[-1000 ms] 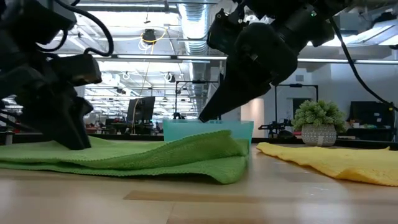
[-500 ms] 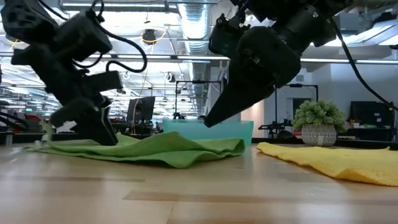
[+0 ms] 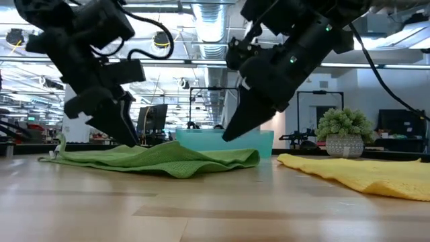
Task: Roll microfiber towels into tight, uniform cylinder then place into a basket
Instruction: Fold the green towel
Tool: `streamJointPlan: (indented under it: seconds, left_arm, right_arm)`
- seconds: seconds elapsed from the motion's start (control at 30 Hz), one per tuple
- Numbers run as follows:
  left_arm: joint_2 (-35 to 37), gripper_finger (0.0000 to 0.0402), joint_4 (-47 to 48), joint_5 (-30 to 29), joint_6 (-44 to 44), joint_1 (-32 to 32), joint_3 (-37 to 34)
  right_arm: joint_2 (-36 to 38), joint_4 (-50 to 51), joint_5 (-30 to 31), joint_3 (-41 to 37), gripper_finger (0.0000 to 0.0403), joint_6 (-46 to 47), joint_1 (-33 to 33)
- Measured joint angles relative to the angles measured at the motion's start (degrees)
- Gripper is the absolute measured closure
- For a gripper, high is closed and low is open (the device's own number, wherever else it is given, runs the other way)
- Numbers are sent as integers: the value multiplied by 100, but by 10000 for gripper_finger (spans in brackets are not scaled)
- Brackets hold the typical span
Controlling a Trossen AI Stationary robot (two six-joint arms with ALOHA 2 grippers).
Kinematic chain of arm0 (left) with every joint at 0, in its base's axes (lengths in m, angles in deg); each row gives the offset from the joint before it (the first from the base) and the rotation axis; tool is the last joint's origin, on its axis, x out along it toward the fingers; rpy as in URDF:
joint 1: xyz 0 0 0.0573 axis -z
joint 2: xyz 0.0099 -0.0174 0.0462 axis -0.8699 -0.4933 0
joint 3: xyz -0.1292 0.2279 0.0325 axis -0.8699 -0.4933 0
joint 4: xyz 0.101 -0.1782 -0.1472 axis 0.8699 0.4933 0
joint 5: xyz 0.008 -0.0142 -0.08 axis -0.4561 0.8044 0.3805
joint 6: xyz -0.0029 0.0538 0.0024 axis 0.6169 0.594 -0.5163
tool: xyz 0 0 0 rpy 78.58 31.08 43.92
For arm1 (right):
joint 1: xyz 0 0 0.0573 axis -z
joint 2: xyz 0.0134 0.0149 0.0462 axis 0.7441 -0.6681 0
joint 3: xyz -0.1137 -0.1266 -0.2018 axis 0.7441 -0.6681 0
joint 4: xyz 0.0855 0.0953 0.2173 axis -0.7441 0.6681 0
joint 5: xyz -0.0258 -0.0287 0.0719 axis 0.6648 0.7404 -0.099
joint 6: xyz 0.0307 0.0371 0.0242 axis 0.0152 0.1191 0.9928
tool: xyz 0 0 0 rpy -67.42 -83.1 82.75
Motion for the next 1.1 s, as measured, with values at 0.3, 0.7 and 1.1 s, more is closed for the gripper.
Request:
streamJointPlan:
  seconds: [0.3, 0.7, 1.1]
  left_arm:
    - [4, 255, 1497, -63, -897, 807, 512]
    - [13, 255, 3399, -1230, -2055, 1720, 1478]
    - [-18, 255, 3358, -1506, -2087, 1852, 1489]
  right_arm:
    - [-2, 195, -17, 0, 244, 318, 17]
    - [-280, 309, -6, -13, 244, 580, 84]
    - [-678, 157, -721, 407, 244, 1298, -86]
